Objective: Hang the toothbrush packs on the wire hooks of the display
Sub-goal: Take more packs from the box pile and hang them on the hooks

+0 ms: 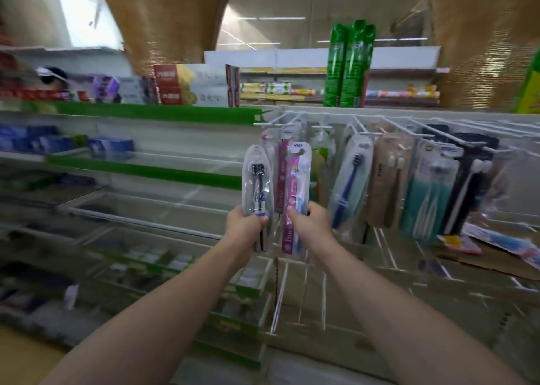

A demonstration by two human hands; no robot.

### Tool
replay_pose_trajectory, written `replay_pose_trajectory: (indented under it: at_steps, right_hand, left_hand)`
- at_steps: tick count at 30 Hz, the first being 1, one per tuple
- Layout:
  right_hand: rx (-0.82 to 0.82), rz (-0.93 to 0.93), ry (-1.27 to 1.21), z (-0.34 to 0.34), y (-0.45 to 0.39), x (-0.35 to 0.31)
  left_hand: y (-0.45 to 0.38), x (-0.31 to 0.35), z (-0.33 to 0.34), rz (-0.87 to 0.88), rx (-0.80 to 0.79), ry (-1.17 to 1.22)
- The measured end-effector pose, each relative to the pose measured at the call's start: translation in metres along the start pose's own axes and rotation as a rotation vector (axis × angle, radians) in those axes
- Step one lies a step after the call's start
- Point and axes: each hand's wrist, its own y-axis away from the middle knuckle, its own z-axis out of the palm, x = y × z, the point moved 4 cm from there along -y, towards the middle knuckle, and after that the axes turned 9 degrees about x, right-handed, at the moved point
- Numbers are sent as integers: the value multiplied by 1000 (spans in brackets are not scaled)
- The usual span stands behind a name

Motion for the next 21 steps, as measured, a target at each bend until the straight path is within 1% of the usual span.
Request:
replay_pose_trajectory:
  at_steps: [4,11,14,17,21]
  right_hand:
    - [-20,-13,-27,9,-28,-15]
    - [-36,-4,81,27,-61,-21]
    - [-24,25,142,28,-66,-19]
    - [-50,61,181,28,-65,-14]
    - [-55,57,284,20,-53,-1]
  left_hand:
    - [-16,6,0,32,18,-21]
    - [-36,12,10,86,35,-53]
    - [-40,13,11,93,50,-60]
    - [-41,14,11,93,50,-60]
    - [-34,12,13,92,28,-73]
